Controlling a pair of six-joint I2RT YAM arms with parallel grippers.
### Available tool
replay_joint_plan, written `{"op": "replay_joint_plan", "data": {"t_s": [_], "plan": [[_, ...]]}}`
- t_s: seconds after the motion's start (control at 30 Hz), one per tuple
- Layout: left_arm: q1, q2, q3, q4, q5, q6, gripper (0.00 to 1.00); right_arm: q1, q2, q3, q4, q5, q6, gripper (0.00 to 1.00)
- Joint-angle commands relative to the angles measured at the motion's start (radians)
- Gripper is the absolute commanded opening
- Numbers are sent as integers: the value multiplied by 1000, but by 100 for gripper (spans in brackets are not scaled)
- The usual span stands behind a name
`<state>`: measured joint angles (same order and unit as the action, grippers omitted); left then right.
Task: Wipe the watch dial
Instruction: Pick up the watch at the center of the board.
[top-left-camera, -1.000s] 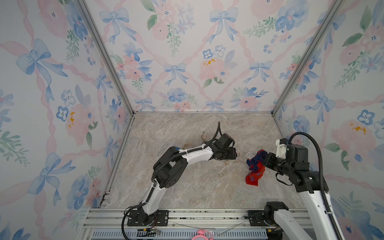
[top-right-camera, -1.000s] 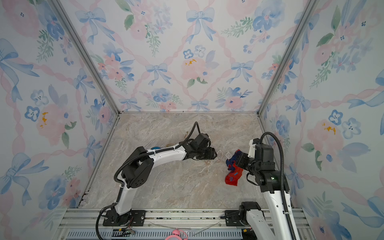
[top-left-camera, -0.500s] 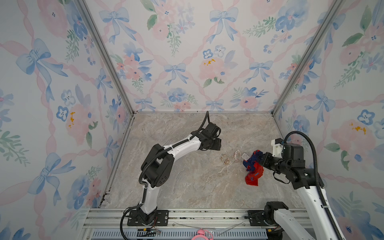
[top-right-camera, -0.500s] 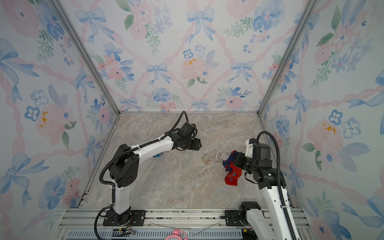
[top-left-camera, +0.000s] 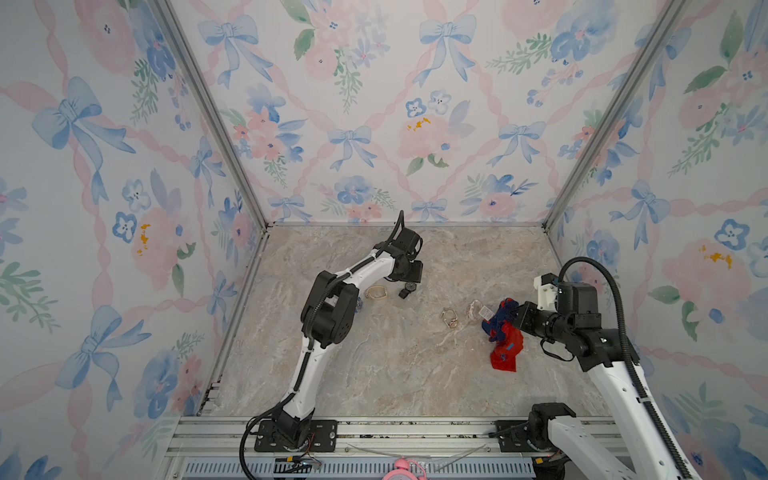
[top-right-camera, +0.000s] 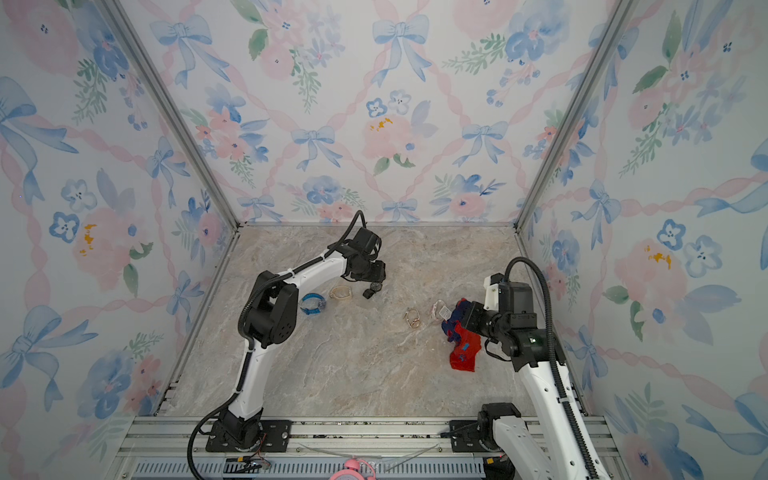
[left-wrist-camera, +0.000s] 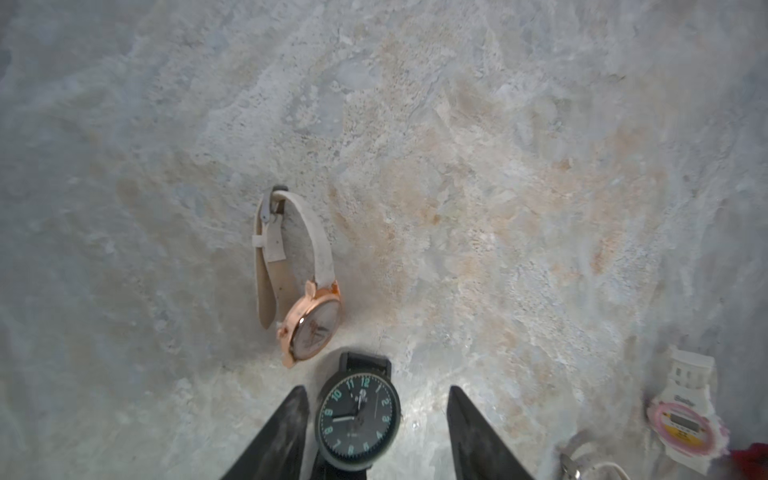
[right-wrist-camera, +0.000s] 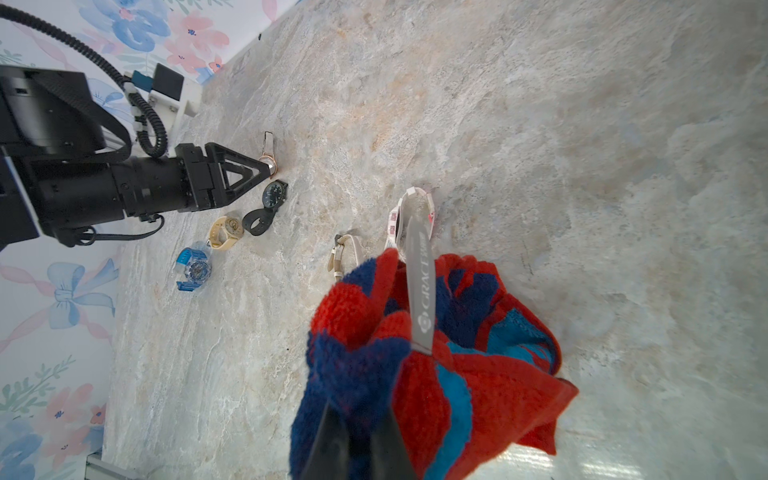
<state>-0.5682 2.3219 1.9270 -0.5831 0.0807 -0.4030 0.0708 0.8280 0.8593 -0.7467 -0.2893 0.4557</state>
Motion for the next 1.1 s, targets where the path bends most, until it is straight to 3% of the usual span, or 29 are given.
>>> {"op": "replay_joint_plan", "data": {"t_s": [0.0,0.47,1.07], "plan": [[11,44,72,-50,-51,42,55,20,9,-19,35,-26,9,0],[13,66,144,-47,-92,37,55,40,44,-55,74,-23,10,0],[36,232,372,-52,-109,88,50,53,82,-46,75,-26,0,0]]}}
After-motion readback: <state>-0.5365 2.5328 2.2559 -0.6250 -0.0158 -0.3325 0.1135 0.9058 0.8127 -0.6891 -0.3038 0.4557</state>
